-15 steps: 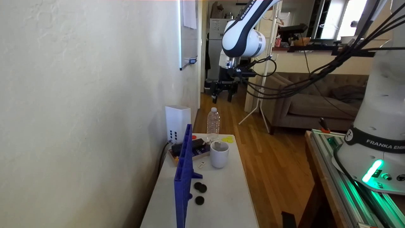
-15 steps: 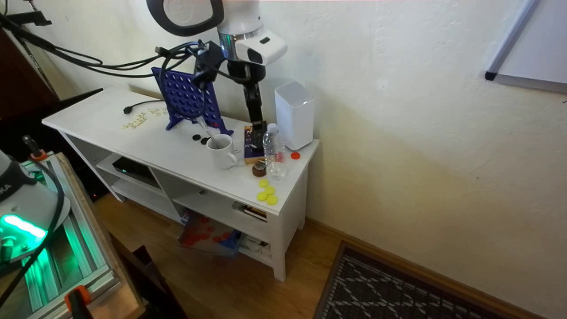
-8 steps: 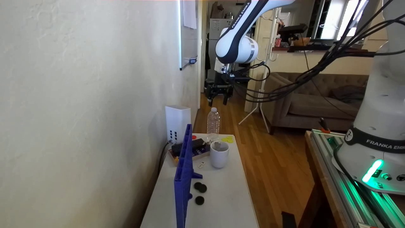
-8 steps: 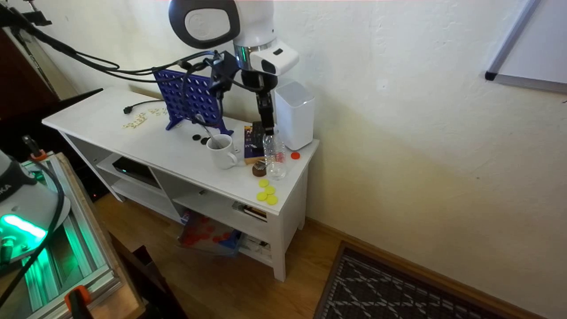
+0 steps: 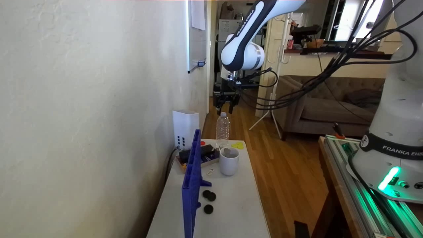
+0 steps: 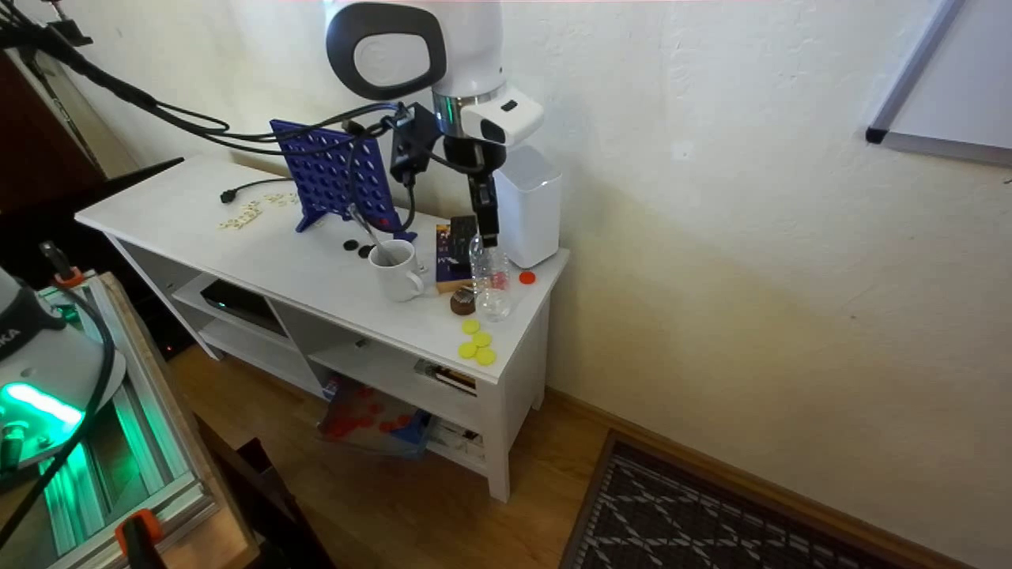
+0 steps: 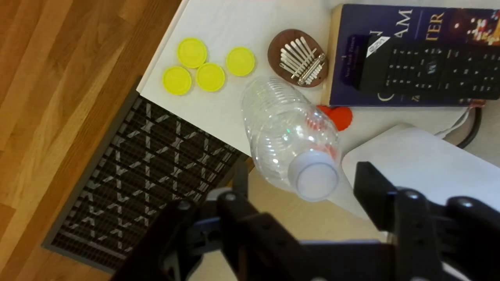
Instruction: Move the clear bottle to the back left side of the counter.
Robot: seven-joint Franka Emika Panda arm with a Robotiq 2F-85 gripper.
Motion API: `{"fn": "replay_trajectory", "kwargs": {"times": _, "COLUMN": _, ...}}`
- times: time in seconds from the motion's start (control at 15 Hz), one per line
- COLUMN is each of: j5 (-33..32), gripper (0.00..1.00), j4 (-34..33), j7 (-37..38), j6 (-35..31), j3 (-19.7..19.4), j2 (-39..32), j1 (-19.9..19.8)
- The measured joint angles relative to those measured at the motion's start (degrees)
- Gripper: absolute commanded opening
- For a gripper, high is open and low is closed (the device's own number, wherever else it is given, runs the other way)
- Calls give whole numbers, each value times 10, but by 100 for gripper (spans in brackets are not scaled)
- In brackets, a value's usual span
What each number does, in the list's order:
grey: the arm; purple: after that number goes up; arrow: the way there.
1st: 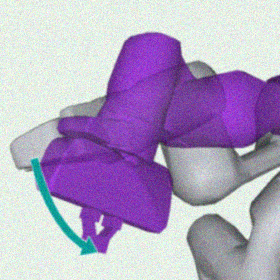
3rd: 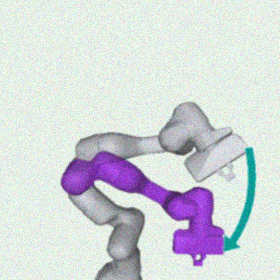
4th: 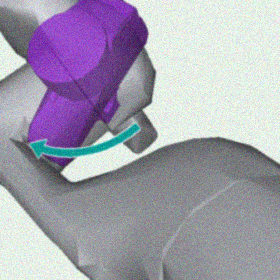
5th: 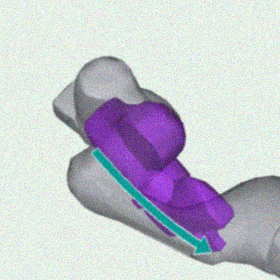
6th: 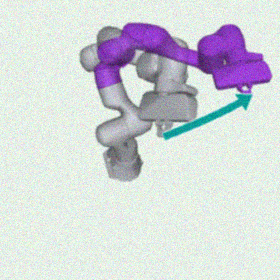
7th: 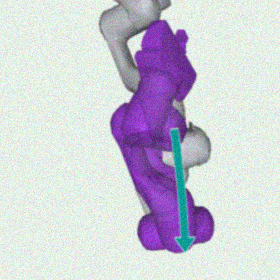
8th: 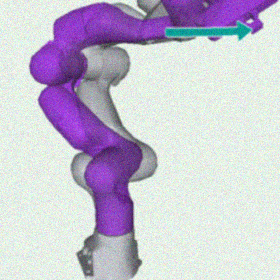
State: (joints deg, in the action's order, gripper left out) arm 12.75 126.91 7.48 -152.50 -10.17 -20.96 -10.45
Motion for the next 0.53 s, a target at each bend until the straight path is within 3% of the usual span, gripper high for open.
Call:
{"fn": "replay_trajectory", "kwargs": {"times": 0.07, "j5": 0, "gripper": 38, "j4": -2, "j7": 1, "j6": 0, "j3": 0, "j2": -2, "j1": 0}}
{"fn": "replay_trajectory", "kwargs": {"times": 0.13, "j5": -1, "gripper": 30, "j4": -3, "j7": 3, "j6": 0, "j3": 0, "j2": -2, "j1": 1}}
{"fn": "replay_trajectory", "kwargs": {"times": 0.2, "j5": -4, "gripper": 28, "j4": -3, "j7": 9, "j6": 0, "j3": -1, "j2": -3, "j1": 2}}
{"fn": "replay_trajectory", "kwargs": {"times": 0.4, "j5": -19, "gripper": 6, "j4": -3, "j7": 30, "j6": 1, "j3": -7, "j2": -3, "j1": 9}}
{"fn": "replay_trajectory", "kwargs": {"times": 0.53, "j5": -38, "gripper": 8, "j4": -3, "j7": 53, "j6": 4, "j3": -16, "j2": -3, "j1": 18}}
